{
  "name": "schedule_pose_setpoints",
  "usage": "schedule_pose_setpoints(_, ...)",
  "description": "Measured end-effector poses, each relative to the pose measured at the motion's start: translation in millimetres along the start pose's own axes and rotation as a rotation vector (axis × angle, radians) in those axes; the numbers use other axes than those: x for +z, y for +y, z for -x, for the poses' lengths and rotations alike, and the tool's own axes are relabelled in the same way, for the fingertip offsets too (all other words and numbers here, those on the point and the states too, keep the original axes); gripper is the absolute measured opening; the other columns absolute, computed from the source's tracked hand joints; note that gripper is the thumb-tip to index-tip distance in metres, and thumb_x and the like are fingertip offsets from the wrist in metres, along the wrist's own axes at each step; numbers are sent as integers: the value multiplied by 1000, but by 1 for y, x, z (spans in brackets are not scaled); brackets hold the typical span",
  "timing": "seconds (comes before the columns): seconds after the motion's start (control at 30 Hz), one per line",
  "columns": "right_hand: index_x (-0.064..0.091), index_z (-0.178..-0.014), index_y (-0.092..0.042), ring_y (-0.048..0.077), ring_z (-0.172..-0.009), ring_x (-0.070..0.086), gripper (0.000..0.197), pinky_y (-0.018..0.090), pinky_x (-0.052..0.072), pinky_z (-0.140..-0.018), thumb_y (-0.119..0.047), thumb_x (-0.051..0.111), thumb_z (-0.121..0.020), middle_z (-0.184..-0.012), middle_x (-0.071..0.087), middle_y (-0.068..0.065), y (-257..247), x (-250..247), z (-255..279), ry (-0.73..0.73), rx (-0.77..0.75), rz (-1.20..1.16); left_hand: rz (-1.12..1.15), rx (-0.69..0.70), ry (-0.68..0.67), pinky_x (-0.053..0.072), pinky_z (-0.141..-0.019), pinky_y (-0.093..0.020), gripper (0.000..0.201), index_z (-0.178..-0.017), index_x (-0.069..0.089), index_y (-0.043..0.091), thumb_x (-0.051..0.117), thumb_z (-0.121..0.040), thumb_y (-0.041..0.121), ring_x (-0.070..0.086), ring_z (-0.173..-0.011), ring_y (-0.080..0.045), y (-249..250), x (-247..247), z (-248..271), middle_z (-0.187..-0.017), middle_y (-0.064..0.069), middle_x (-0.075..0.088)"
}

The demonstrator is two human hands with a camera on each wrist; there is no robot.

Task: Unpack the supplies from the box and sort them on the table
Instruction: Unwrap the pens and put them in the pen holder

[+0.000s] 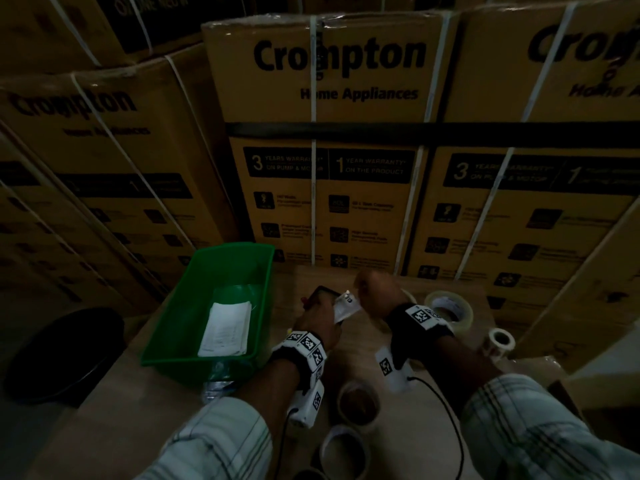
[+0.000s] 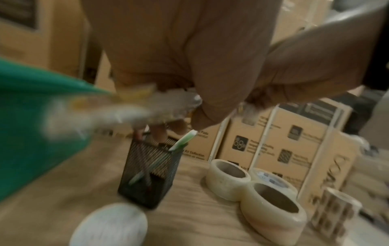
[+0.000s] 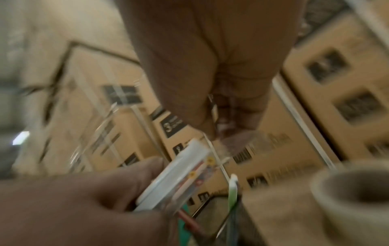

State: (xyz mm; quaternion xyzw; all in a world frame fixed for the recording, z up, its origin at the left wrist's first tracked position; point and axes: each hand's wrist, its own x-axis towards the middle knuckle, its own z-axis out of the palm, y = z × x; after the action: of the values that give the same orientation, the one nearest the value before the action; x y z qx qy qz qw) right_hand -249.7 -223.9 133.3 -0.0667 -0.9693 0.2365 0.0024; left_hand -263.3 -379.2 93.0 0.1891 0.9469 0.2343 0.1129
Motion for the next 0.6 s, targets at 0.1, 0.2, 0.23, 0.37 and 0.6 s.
schedule_pose_setpoints(0.1, 66, -91, -3, 33, -99, 63, 17, 30, 43, -71, -5, 49, -87, -102, 66, 19, 13, 7, 8, -137, 62, -38, -181, 51, 12, 51, -84, -36, 55, -125, 40, 15, 68, -81, 31, 62, -103, -29, 12, -5, 2, -118, -11, 60)
schedule_pose_setpoints(0.2, 58, -75, -15, 30, -90, 62, 18, 32, 46, -72, -8, 51, -90, -83, 58, 5, 30, 23, 12, -320, 122, -214, -547, 91, -36, 45, -95, -43, 60, -131, 41, 11, 68, -81, 28, 55, -114, -33, 25, -12, 0, -127, -14, 53)
schedule_pose_setpoints(0.23, 53, -74, -23, 24, -83, 61, 24, 33, 51, -74, -6, 52, -89, -81, 54, 1, 32, 26, 15, -340, 189, -430, -643, 116, -54, 44, -97, -44, 64, -134, 39, 11, 69, -79, 27, 53, -116, -33, 31, -15, -1, -128, -14, 53)
schedule_pose_setpoints(0.37, 60, -65, -9, 18, -53, 62, 39, 28, 56, -54, 7, 38, -92, -58, 63, 8, 34, 29, 27, -417, 368, -1049, -783, 156, -108, 41, -100, -45, 70, -140, 37, 12, 70, -80, 28, 54, -116, -33, 42, -24, -2, -128, -14, 54)
schedule_pose_setpoints(0.6, 59, -77, -7, 18, -66, 59, 23, 23, 53, -55, 5, 44, -89, -75, 58, 10, 34, 29, 22, -446, 379, -1252, -761, 128, -88, 41, -97, -40, 63, -127, 47, 16, 72, -75, 39, 57, -113, -31, 44, -33, 2, -123, -10, 59)
